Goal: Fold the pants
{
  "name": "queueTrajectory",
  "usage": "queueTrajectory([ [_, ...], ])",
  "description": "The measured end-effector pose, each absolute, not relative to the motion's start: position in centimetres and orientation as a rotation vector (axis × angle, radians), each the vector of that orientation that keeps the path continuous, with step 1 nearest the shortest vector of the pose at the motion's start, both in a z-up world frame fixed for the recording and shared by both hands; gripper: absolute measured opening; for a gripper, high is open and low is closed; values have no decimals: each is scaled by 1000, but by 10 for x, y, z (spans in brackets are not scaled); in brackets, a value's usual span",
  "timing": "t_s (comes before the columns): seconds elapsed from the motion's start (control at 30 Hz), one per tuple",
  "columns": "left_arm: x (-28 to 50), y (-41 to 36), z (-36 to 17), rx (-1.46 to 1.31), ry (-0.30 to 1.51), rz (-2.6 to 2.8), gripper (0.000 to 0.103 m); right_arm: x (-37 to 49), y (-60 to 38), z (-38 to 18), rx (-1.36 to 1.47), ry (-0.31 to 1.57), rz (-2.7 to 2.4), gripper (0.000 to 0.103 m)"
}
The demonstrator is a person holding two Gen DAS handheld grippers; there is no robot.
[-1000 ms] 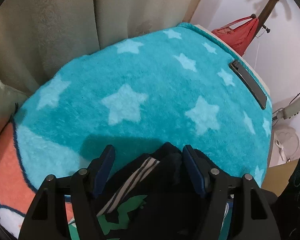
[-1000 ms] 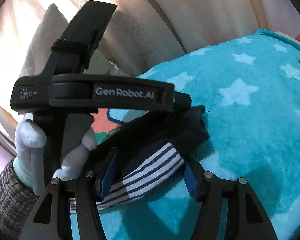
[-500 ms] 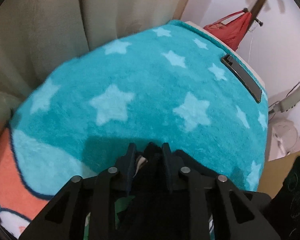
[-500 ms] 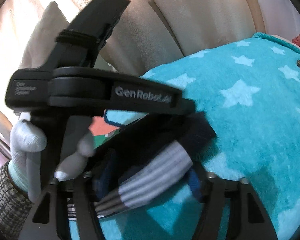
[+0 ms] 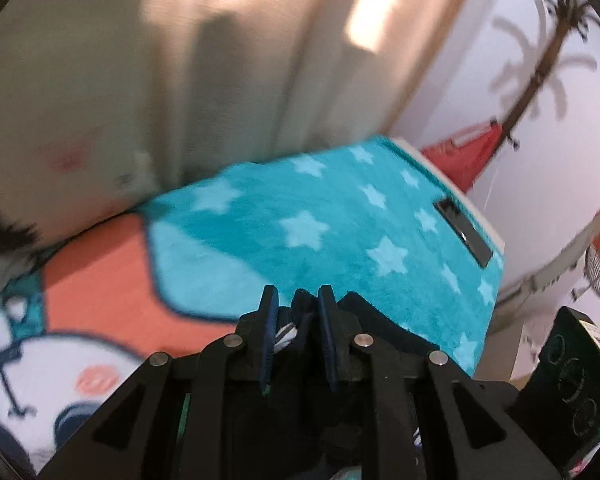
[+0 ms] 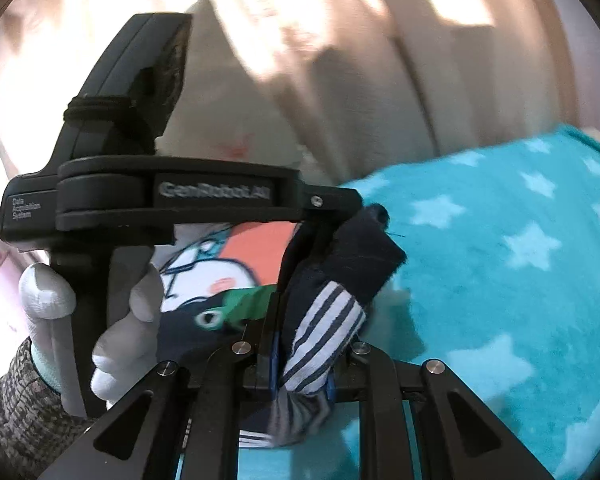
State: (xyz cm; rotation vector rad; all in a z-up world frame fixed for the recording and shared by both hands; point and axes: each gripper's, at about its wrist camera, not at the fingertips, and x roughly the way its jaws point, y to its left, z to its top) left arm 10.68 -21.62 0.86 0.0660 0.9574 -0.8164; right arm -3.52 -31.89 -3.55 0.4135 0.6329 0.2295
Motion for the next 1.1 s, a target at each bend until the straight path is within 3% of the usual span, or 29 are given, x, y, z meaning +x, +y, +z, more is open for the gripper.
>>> queueTrajectory([
  [0.1,104,-174,6,-13,949,-774,3,-32,-292,-29,364,638,278,18],
  [0.4,93,-75,-35,-250,993,-640,2,-10,-211,-46,204,738,399,19],
  [0.5,80,-45,-30,-300,951,-603,3,-10,-184,-57,140,788,449,24],
  [0.53,76,-34,-27,-314,933,-587,3,-10,-177,-61,121,802,461,30],
  [0.63,63,-4,-19,-334,891,-509,16,-16,-164,-67,93,841,514,34],
  [0.7,54,15,-13,-335,860,-459,34,-23,-159,-63,63,847,529,41],
  [0.8,39,44,-3,-310,791,-371,41,-34,-174,-42,113,803,541,45],
  [0.87,32,58,0,-284,752,-301,49,-30,-183,-26,132,765,492,60],
  [0.9,29,63,1,-276,741,-267,54,-27,-183,-20,119,750,453,62],
  [1.1,15,91,-3,-259,719,-188,56,21,-154,-42,41,810,326,66],
])
